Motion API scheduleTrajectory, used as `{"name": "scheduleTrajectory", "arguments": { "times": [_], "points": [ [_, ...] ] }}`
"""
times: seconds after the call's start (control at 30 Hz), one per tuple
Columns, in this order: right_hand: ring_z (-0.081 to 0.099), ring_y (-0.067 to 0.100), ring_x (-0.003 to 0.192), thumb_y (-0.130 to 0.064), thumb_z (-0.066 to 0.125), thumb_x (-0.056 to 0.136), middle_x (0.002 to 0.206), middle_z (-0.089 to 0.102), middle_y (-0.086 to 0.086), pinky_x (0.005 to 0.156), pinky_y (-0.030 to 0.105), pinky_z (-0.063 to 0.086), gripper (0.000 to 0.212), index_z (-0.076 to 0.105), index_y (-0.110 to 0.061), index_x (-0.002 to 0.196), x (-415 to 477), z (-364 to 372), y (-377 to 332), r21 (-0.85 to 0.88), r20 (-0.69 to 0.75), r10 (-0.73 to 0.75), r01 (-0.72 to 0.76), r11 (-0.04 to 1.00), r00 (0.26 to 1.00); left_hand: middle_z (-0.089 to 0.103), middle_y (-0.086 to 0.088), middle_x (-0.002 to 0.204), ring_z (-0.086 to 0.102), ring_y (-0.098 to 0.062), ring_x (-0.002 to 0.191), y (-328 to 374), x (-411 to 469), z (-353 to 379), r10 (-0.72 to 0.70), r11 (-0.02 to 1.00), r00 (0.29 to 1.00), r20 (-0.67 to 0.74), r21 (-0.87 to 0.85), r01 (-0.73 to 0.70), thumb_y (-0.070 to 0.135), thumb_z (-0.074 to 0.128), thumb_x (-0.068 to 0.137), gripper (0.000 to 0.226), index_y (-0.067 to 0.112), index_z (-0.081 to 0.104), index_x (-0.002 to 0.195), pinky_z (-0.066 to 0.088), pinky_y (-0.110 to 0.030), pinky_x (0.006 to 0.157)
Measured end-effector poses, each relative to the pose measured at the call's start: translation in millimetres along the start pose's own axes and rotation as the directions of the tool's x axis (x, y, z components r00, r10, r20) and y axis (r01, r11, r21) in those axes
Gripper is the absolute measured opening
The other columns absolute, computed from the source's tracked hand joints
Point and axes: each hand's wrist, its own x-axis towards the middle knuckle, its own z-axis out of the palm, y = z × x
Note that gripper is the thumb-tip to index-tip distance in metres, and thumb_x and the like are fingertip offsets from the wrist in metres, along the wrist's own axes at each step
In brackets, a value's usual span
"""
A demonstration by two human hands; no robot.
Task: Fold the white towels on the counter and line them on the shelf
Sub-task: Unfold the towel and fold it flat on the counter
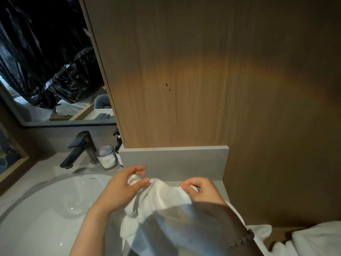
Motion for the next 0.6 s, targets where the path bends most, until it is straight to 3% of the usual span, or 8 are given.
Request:
{"name": "scheduleTrajectory", "arguments": {
  "times": [0.1, 0.23, 0.3, 0.37, 0.43, 0.53, 0.6],
  "points": [
    [0.061, -0.002, 0.073, -0.014, 0.064, 0.086, 0.068, 0.066, -0.016, 0.076, 0.016, 0.045, 0.033, 0.063, -0.036, 0.061, 0.4, 9.6, -5.2, 0.024, 0.001, -0.039, 0.039, 0.999, 0.999, 0.061, 0.032, 0.109, 0.05, 0.017, 0.107, 11.0, -1.3, 15.8, 0.097, 0.995, 0.982, 0.161, -0.013, -0.097, 0.053, 0.073, 0.066, 0.047, 0.045, 0.054, 0.108, 0.033, 0.001, 0.086],
    [0.06, -0.01, 0.074, -0.012, 0.063, 0.087, 0.068, 0.065, -0.019, 0.076, 0.012, 0.044, 0.031, 0.067, -0.036, 0.067, -2.9, 14.0, -12.6, 0.033, -0.002, -0.1, 0.1, 0.994, 0.995, 0.062, 0.021, 0.112, 0.053, 0.012, 0.106, 17.0, -2.0, 42.9, 0.123, 0.992, 0.937, 0.326, -0.076, -0.104, 0.051, 0.076, 0.057, 0.061, 0.032, 0.057, 0.112, 0.037, -0.004, 0.09],
    [0.06, -0.01, 0.074, -0.011, 0.062, 0.088, 0.07, 0.065, -0.018, 0.074, 0.008, 0.043, 0.032, 0.066, -0.036, 0.068, -4.8, 12.1, -15.9, 0.03, -0.012, -0.104, 0.105, 0.994, 0.994, 0.064, 0.017, 0.101, 0.055, 0.007, 0.098, 16.5, -2.0, 54.4, 0.141, 0.99, 0.929, 0.343, -0.044, -0.133, 0.038, 0.078, 0.07, 0.04, 0.029, 0.06, 0.104, 0.038, -0.005, 0.083],
    [0.061, -0.005, 0.078, -0.011, 0.062, 0.087, 0.07, 0.066, -0.017, 0.073, 0.008, 0.043, 0.037, 0.063, -0.04, 0.063, -6.8, 8.9, -16.3, 0.03, -0.029, -0.102, 0.103, 0.994, 0.994, 0.061, 0.019, 0.072, 0.054, 0.003, 0.074, 18.4, -4.4, 60.5, 0.12, 0.993, 0.941, 0.318, -0.022, -0.119, 0.032, 0.073, 0.08, 0.017, 0.024, 0.064, 0.091, 0.039, -0.01, 0.068],
    [0.062, -0.003, 0.079, -0.012, 0.063, 0.087, 0.067, 0.067, -0.02, 0.074, 0.009, 0.043, 0.037, 0.063, -0.04, 0.063, -9.0, 4.6, -15.9, 0.04, -0.017, -0.099, 0.099, 0.994, 0.995, 0.047, 0.017, 0.05, 0.044, -0.001, 0.053, 19.3, -5.9, 61.1, 0.089, 0.996, 0.956, 0.281, -0.028, -0.085, 0.029, 0.071, 0.082, 0.02, 0.017, 0.059, 0.072, 0.033, -0.014, 0.055],
    [0.06, -0.006, 0.072, -0.013, 0.066, 0.086, 0.066, 0.067, -0.023, 0.074, 0.012, 0.043, 0.031, 0.066, -0.036, 0.065, -12.8, -2.5, -13.3, 0.098, 0.034, -0.068, 0.065, 0.993, 0.997, 0.039, 0.009, 0.05, 0.037, -0.003, 0.05, 19.3, -7.0, 53.4, 0.075, 0.993, 0.96, 0.269, -0.112, -0.047, 0.031, 0.073, 0.079, 0.033, 0.01, 0.055, 0.063, 0.029, -0.014, 0.052],
    [0.061, -0.005, 0.073, -0.016, 0.066, 0.086, 0.07, 0.069, -0.02, 0.077, 0.015, 0.045, 0.026, 0.069, -0.033, 0.067, -13.6, -7.1, -10.2, 0.111, 0.062, -0.034, 0.027, 0.993, 0.997, 0.041, 0.006, 0.059, 0.039, -0.002, 0.055, 16.1, -7.2, 47.4, 0.077, 0.99, 0.961, 0.265, -0.137, -0.042, 0.036, 0.071, 0.077, 0.029, 0.016, 0.057, 0.06, 0.031, -0.014, 0.054]
  ]
}}
